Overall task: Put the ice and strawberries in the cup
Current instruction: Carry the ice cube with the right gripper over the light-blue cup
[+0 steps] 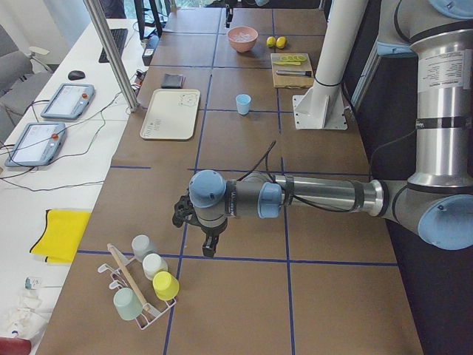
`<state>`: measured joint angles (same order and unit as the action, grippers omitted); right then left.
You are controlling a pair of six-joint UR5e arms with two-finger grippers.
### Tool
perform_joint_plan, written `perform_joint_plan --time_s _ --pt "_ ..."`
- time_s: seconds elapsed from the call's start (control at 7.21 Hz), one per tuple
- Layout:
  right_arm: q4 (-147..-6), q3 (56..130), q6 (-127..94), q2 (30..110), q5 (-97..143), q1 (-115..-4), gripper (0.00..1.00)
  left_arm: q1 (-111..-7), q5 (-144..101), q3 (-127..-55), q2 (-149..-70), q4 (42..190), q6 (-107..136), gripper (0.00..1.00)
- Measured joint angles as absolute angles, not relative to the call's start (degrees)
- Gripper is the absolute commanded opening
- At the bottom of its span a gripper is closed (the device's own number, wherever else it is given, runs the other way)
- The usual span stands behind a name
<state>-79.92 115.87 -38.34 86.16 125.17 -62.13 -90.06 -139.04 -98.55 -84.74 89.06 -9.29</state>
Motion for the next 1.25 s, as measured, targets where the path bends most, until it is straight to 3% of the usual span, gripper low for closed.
perform_joint_plan --time_s 0.42,1.25 --pt "-80.86 116.07 -51.69 77.46 123.83 -54.89 0.02 -90.01 -139.04 -98.85 -84.81 89.1 -9.31 1.0" --pt "-102.96 118.3 -66.84 54.97 107.01 -34.37 0.01 -90.0 -138.98 -98.97 -84.97 89.03 -9.23 1.0"
